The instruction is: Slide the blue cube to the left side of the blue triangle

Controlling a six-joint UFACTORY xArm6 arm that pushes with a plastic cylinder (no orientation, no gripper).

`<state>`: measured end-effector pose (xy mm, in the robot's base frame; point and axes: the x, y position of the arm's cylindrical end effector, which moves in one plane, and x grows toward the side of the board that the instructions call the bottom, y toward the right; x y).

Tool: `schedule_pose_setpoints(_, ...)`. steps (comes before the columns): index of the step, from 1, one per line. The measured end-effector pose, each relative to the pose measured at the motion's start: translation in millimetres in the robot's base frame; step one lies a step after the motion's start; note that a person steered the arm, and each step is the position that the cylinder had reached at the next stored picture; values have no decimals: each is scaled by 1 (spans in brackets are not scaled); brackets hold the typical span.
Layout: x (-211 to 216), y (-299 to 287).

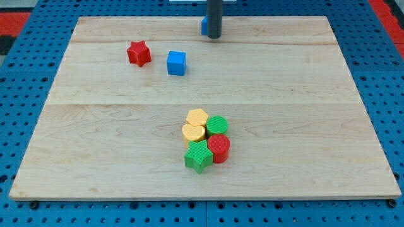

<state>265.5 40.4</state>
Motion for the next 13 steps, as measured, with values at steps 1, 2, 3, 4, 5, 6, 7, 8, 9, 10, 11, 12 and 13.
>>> schedule_pose_setpoints(1, 61, 14)
schedule_pose_setpoints(2, 111, 4)
schedule_pose_setpoints(3, 136, -27)
schedule_pose_setpoints(4, 125, -57)
schedule_pose_setpoints(5, 100, -71)
schedule_pose_setpoints(6, 81, -76)
schedule_pose_setpoints(7, 81, -95)
schedule_pose_setpoints(8, 90, -126)
schedule_pose_setpoints(9, 90, -142)
schedule_pose_setpoints(10, 83, -158)
schedule_pose_setpoints(11, 63, -162)
schedule_pose_setpoints(12, 60, -164)
schedule_pose_setpoints(13, 60, -165)
